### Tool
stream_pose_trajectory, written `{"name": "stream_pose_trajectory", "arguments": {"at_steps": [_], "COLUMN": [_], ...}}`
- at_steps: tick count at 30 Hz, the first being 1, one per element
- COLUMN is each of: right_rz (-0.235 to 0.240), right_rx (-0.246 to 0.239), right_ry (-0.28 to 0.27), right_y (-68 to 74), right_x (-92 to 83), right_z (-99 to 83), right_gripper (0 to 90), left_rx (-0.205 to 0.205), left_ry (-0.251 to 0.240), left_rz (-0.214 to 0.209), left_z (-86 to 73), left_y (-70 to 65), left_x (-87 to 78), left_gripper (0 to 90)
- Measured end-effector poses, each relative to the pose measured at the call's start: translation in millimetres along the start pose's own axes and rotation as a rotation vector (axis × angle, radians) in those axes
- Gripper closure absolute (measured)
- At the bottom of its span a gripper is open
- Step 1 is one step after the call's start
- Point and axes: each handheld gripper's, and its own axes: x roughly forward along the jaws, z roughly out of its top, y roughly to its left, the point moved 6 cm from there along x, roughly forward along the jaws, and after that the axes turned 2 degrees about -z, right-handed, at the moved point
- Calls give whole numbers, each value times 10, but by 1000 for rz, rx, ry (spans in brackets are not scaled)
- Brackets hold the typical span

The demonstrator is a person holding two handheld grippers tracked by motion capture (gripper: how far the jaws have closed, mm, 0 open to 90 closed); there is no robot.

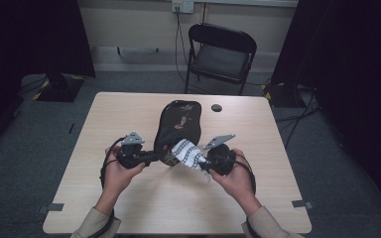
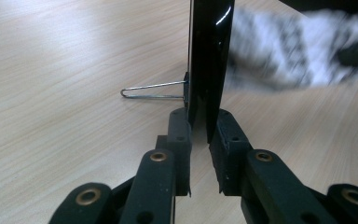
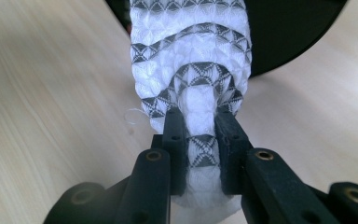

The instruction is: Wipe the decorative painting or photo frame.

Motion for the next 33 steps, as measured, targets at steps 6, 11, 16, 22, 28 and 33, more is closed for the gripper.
{"name": "stream_pose_trajectory", "arguments": {"at_steps": [6, 11, 16, 22, 28, 33], "right_rz": [-35, -62, -74, -59, -42, -28], "right_rx": [-28, -54, -62, -72, -73, -75], "right_ry": [-80, -135, -182, -169, -150, -139], "right_y": [-65, -70, -3, 79, 117, 141], "right_x": [-375, -600, -662, -519, -413, -352], "right_z": [366, 675, 886, 959, 918, 855], "right_gripper": [771, 771, 771, 770, 770, 769], "left_rx": [-2, -3, -3, 2, 4, 3], "left_ry": [-1, -2, -5, -7, -6, -5], "left_rz": [1, 1, -1, -5, -7, -7], "left_z": [0, -1, 0, 4, 4, 2], "left_y": [-1, -2, 2, -2, 4, 4], "left_x": [0, 0, 2, 8, 7, 6], "left_gripper": [787, 787, 788, 787, 787, 787]}}
